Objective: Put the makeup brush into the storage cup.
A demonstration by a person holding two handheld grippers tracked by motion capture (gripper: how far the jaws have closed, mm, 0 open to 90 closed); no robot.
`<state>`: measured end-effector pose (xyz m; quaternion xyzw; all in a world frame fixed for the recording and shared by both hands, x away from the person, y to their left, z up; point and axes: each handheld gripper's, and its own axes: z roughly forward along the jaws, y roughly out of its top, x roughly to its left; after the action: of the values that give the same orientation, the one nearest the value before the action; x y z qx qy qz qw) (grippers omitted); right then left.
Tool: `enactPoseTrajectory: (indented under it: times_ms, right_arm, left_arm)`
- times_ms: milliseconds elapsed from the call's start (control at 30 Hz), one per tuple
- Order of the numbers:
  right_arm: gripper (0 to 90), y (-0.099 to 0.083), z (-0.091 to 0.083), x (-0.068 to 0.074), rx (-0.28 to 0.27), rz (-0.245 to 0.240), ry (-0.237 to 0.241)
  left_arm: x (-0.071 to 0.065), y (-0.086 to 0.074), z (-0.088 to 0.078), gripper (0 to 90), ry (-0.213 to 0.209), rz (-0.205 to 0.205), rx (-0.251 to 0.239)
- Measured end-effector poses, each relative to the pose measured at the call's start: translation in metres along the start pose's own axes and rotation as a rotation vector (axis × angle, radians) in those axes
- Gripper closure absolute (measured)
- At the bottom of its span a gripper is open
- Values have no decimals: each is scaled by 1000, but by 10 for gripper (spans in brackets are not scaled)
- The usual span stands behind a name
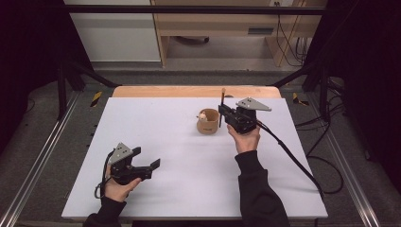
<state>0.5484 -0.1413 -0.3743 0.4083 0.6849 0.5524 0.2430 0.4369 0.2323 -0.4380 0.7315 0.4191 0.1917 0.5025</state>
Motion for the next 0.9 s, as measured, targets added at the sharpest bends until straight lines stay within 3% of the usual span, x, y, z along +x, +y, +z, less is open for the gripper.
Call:
enactPoseTrajectory:
  times_ms: [900]
  right_arm:
    - [832,11,39,-10,-13,38,-54]
  left_arm:
    - [2,0,0,68,2,4,6]
